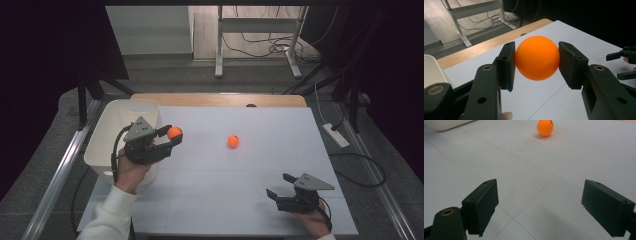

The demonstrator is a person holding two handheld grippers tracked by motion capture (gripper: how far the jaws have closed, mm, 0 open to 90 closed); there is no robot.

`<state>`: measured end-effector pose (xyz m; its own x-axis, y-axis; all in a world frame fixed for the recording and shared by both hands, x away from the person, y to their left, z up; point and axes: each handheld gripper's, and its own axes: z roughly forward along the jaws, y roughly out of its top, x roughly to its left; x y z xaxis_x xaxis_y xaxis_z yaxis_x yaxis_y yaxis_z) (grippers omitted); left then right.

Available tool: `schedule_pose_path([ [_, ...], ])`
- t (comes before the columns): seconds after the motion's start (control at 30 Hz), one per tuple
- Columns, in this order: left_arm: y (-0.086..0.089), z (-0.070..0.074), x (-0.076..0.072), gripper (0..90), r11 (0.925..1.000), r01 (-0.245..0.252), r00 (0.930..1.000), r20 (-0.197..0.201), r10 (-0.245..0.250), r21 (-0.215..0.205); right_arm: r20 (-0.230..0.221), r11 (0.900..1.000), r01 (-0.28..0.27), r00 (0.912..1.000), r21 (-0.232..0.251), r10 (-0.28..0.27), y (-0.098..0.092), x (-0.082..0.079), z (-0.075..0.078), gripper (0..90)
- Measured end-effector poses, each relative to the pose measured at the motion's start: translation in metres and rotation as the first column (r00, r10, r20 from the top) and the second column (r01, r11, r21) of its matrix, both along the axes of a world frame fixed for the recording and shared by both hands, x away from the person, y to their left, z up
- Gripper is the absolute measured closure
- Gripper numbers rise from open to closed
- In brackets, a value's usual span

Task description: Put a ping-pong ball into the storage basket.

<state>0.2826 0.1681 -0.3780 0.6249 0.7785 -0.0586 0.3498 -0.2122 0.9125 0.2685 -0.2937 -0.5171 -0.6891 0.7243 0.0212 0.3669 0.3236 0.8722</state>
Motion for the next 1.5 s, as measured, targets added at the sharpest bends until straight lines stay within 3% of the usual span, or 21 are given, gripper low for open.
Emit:
schedule_pose_path([
  [0.6, 0.020, 0.002, -0.009, 50.8, 0.9994, -0.033, 0.9994, 0.011, 0.033, -0.011, -0.001, 1.000, -0.002, 1.0000, -0.002, 0.002, 0.001, 0.000, 0.000, 13.7],
  [1.07, 0.045, 0.002, -0.014, 50.8, 0.9952, -0.098, 0.9952, 0.007, 0.098, -0.010, 0.004, 1.000, 0.000, 1.0000, -0.006, 0.000, 0.001, 0.000, 0.000, 13.8],
  [1.33, 0.056, 0.002, -0.013, 50.7, 0.9895, -0.144, 0.9895, 0.003, 0.144, -0.006, 0.000, 1.000, 0.002, 1.0000, -0.009, -0.002, 0.001, 0.000, -0.001, 13.9],
  [1.5, 0.066, -0.007, -0.008, 50.7, 0.9816, -0.191, 0.9815, -0.014, 0.191, 0.013, 0.001, 1.000, 0.000, 1.0000, -0.013, 0.000, 0.001, 0.000, -0.001, 13.8],
])
